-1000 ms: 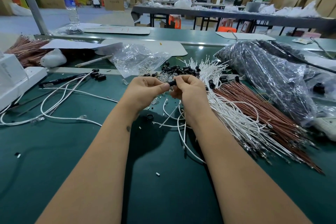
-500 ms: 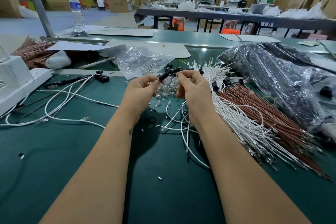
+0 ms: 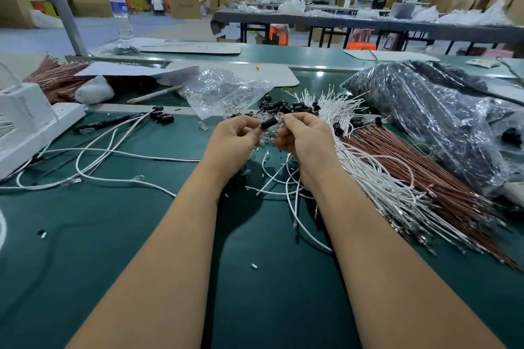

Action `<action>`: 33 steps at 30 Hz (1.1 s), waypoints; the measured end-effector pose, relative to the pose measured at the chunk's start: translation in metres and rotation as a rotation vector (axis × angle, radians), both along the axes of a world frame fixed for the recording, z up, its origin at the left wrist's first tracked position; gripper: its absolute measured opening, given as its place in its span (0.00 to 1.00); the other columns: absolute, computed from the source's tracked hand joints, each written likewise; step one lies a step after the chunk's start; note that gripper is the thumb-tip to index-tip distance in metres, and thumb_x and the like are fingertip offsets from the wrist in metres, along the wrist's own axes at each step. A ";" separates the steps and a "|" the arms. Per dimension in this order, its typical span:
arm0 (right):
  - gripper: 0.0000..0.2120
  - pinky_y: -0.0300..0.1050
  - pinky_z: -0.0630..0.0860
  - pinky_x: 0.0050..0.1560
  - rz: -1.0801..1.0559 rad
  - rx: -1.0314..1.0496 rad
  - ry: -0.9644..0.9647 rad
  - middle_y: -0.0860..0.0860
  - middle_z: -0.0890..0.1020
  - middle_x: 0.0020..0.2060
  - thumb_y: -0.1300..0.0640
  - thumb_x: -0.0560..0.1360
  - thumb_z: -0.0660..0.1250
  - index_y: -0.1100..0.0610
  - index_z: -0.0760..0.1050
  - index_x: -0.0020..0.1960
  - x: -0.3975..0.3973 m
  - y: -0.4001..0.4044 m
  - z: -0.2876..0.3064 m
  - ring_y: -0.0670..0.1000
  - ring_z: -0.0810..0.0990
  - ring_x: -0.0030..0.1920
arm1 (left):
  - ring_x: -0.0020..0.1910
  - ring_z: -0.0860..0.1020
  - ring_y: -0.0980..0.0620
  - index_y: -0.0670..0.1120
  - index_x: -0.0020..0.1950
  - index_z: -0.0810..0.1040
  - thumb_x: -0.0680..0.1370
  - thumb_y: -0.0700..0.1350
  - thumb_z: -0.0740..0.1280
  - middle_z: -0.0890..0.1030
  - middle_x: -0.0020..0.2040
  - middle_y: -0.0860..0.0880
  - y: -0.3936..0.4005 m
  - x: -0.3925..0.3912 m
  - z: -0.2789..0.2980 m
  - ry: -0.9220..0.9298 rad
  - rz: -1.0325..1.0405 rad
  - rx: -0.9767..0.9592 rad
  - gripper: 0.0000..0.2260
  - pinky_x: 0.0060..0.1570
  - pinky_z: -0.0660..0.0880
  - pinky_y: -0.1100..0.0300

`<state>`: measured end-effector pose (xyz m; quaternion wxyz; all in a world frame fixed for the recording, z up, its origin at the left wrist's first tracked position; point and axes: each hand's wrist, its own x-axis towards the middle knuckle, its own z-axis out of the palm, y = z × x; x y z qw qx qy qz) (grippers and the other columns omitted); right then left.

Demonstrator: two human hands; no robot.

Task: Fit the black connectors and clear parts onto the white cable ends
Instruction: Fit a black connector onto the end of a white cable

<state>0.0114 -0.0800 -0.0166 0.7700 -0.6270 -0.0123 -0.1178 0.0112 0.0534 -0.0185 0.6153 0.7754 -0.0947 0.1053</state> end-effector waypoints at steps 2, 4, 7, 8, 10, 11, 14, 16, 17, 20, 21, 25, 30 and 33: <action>0.08 0.39 0.76 0.30 -0.006 -0.010 0.024 0.50 0.78 0.28 0.62 0.80 0.62 0.58 0.75 0.42 -0.002 0.000 0.001 0.45 0.77 0.26 | 0.31 0.70 0.55 0.51 0.42 0.79 0.79 0.40 0.65 0.76 0.37 0.45 0.000 0.000 0.000 -0.009 0.018 0.008 0.09 0.28 0.66 0.72; 0.08 0.39 0.76 0.30 -0.013 -0.024 0.045 0.51 0.78 0.29 0.63 0.79 0.62 0.58 0.75 0.42 -0.003 0.001 0.001 0.46 0.77 0.26 | 0.31 0.71 0.57 0.50 0.43 0.79 0.78 0.40 0.66 0.77 0.37 0.46 0.001 0.000 0.000 -0.014 0.039 0.017 0.07 0.28 0.67 0.73; 0.08 0.40 0.76 0.32 -0.022 -0.040 0.061 0.52 0.78 0.30 0.64 0.78 0.63 0.59 0.75 0.41 -0.004 -0.001 0.003 0.48 0.77 0.28 | 0.28 0.71 0.59 0.50 0.42 0.79 0.78 0.41 0.67 0.77 0.35 0.48 0.001 0.002 -0.003 -0.040 0.050 0.047 0.07 0.29 0.68 0.72; 0.07 0.39 0.76 0.31 -0.022 -0.038 0.066 0.52 0.78 0.30 0.64 0.78 0.63 0.59 0.75 0.41 -0.004 -0.001 0.003 0.48 0.76 0.28 | 0.28 0.70 0.59 0.51 0.41 0.79 0.77 0.41 0.67 0.77 0.34 0.49 0.002 0.002 -0.003 -0.055 0.057 0.064 0.07 0.30 0.68 0.71; 0.07 0.38 0.75 0.30 -0.022 -0.036 0.075 0.52 0.77 0.29 0.65 0.77 0.63 0.59 0.76 0.41 -0.004 -0.001 0.004 0.47 0.74 0.27 | 0.28 0.69 0.60 0.50 0.40 0.79 0.77 0.40 0.67 0.76 0.32 0.50 0.002 0.003 -0.005 -0.084 0.074 0.094 0.07 0.30 0.67 0.70; 0.07 0.38 0.74 0.29 -0.023 -0.035 0.078 0.51 0.76 0.29 0.65 0.77 0.63 0.59 0.75 0.41 -0.004 -0.001 0.004 0.47 0.74 0.26 | 0.27 0.68 0.60 0.50 0.41 0.79 0.77 0.40 0.67 0.75 0.31 0.51 0.003 0.004 -0.006 -0.093 0.081 0.100 0.07 0.29 0.66 0.71; 0.06 0.38 0.73 0.28 -0.015 -0.027 0.077 0.51 0.75 0.27 0.65 0.76 0.64 0.60 0.75 0.41 -0.004 -0.003 0.003 0.46 0.72 0.24 | 0.26 0.68 0.60 0.49 0.41 0.80 0.77 0.40 0.67 0.75 0.31 0.52 0.004 0.005 -0.007 -0.096 0.077 0.092 0.06 0.28 0.66 0.72; 0.07 0.39 0.72 0.28 -0.007 -0.022 0.077 0.51 0.74 0.27 0.64 0.76 0.64 0.59 0.75 0.40 -0.003 -0.005 0.002 0.46 0.72 0.24 | 0.27 0.69 0.60 0.51 0.40 0.80 0.77 0.40 0.68 0.75 0.31 0.53 0.004 0.004 -0.006 -0.091 0.065 0.093 0.08 0.28 0.66 0.72; 0.08 0.39 0.72 0.28 -0.006 -0.025 0.077 0.50 0.74 0.27 0.64 0.77 0.64 0.59 0.75 0.39 -0.003 -0.005 0.002 0.47 0.72 0.24 | 0.27 0.69 0.61 0.52 0.40 0.80 0.77 0.40 0.68 0.75 0.31 0.53 0.004 0.004 -0.006 -0.088 0.063 0.092 0.08 0.28 0.67 0.72; 0.08 0.39 0.73 0.29 -0.009 -0.037 0.073 0.50 0.74 0.27 0.63 0.77 0.65 0.59 0.75 0.39 -0.001 -0.005 0.000 0.46 0.72 0.24 | 0.26 0.69 0.62 0.51 0.40 0.80 0.76 0.41 0.68 0.75 0.30 0.54 0.003 0.004 -0.005 -0.072 0.064 0.078 0.07 0.28 0.67 0.73; 0.08 0.39 0.73 0.29 -0.011 -0.040 0.072 0.50 0.74 0.27 0.63 0.77 0.65 0.59 0.75 0.39 -0.001 -0.005 0.000 0.47 0.72 0.24 | 0.26 0.69 0.63 0.50 0.40 0.81 0.76 0.41 0.68 0.75 0.30 0.54 0.003 0.004 -0.005 -0.066 0.066 0.076 0.07 0.28 0.67 0.73; 0.07 0.39 0.73 0.29 -0.003 -0.047 0.063 0.50 0.75 0.27 0.64 0.77 0.65 0.59 0.76 0.40 -0.001 -0.006 -0.001 0.47 0.72 0.25 | 0.25 0.69 0.62 0.49 0.40 0.81 0.76 0.42 0.69 0.75 0.29 0.54 0.003 0.004 -0.006 -0.054 0.073 0.107 0.05 0.28 0.67 0.72; 0.06 0.40 0.74 0.30 0.028 -0.048 0.065 0.50 0.75 0.28 0.63 0.77 0.66 0.59 0.76 0.41 -0.003 -0.007 0.000 0.48 0.73 0.26 | 0.29 0.71 0.60 0.49 0.40 0.81 0.76 0.43 0.69 0.77 0.32 0.51 0.004 0.002 -0.006 -0.048 0.069 0.123 0.05 0.31 0.69 0.71; 0.06 0.41 0.74 0.31 0.038 -0.030 0.067 0.50 0.76 0.28 0.63 0.77 0.66 0.59 0.76 0.41 -0.004 -0.007 0.001 0.49 0.73 0.26 | 0.33 0.73 0.56 0.50 0.41 0.81 0.76 0.43 0.69 0.79 0.35 0.49 0.005 0.001 -0.005 -0.041 0.052 0.111 0.05 0.33 0.70 0.71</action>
